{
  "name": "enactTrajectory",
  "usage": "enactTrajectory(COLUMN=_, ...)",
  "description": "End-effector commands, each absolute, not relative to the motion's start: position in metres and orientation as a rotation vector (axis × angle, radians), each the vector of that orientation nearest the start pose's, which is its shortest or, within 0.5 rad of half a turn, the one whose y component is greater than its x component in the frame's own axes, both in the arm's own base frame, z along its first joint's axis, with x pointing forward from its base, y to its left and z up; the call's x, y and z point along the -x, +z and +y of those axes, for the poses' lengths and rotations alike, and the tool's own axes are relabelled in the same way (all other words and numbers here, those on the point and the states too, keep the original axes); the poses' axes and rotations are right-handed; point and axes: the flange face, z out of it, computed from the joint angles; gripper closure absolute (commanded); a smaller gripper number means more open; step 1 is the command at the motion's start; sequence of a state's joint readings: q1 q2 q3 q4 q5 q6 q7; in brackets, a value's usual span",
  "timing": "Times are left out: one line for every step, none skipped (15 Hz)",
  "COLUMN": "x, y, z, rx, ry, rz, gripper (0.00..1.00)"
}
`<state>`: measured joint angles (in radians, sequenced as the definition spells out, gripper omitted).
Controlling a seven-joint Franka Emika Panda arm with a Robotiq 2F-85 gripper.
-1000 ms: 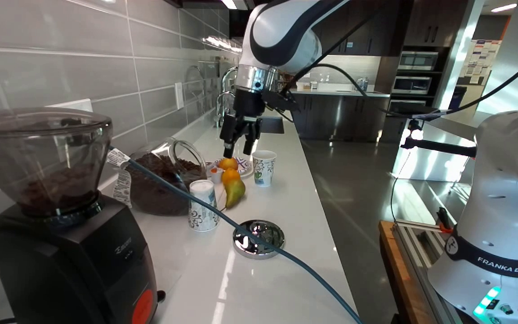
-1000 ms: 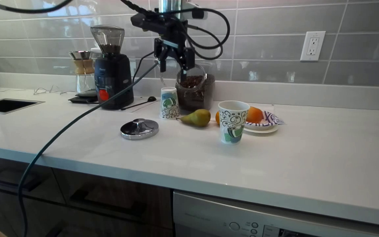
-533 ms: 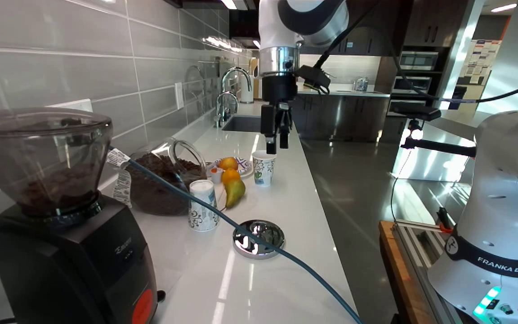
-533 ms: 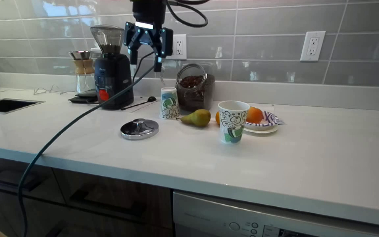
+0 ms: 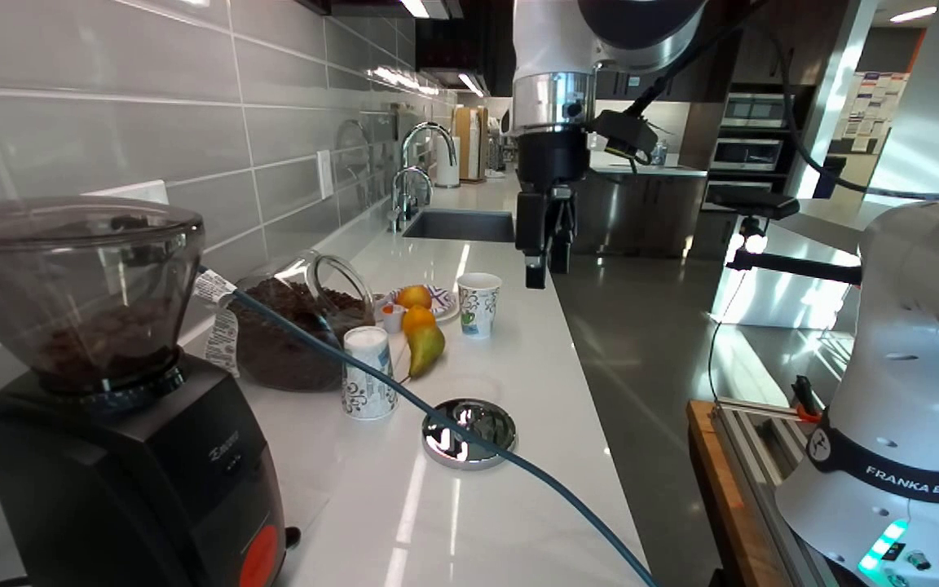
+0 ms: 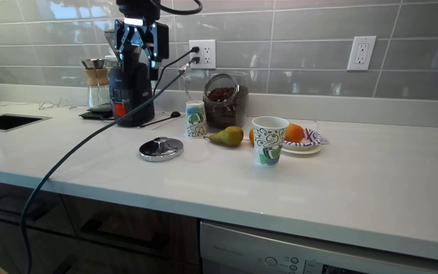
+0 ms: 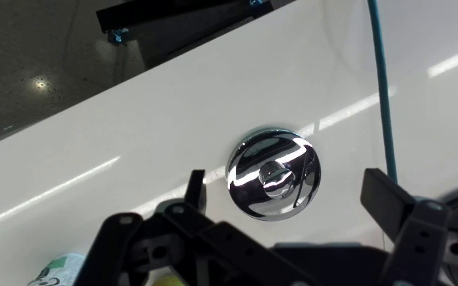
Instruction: Use the silver spoon to place some coffee beans from the container into the coffee cup.
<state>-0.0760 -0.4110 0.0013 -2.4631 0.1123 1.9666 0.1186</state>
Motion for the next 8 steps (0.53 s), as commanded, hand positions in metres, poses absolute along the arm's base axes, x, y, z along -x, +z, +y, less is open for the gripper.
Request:
enactTrajectory(x=-0.367, y=0.45, z=-0.039, rx=3.071, ry=0.026, rz=0.477, gripper=0.0)
enactTrajectory(x=-0.36, y=0.454, z=-0.053, rx=3.092, ry=0.002, rz=0.495, gripper=0.0)
enactTrajectory(x=-0.383, y=0.446, z=-0.035, rx=3.06, ry=0.084, rz=0.441, gripper=0.0)
enactTrajectory(x=-0.376, y=0.451, z=-0.044, rx=3.07, ry=0.061, rz=0.463, gripper=0.0)
enactTrajectory(x=-0.37, y=0.454, z=-0.051, rx=3.071, ry=0.044, rz=0.482, gripper=0.0)
enactTrajectory(x=-0.367, y=0.456, z=-0.053, rx=3.07, ry=0.032, rz=0.493, gripper=0.0)
enactTrajectory(x=-0.365, y=0.456, z=-0.054, rx=3.07, ry=0.029, rz=0.494, gripper=0.0)
enactTrajectory(x=-0.364, y=0.455, z=-0.053, rx=3.07, ry=0.03, rz=0.493, gripper=0.0)
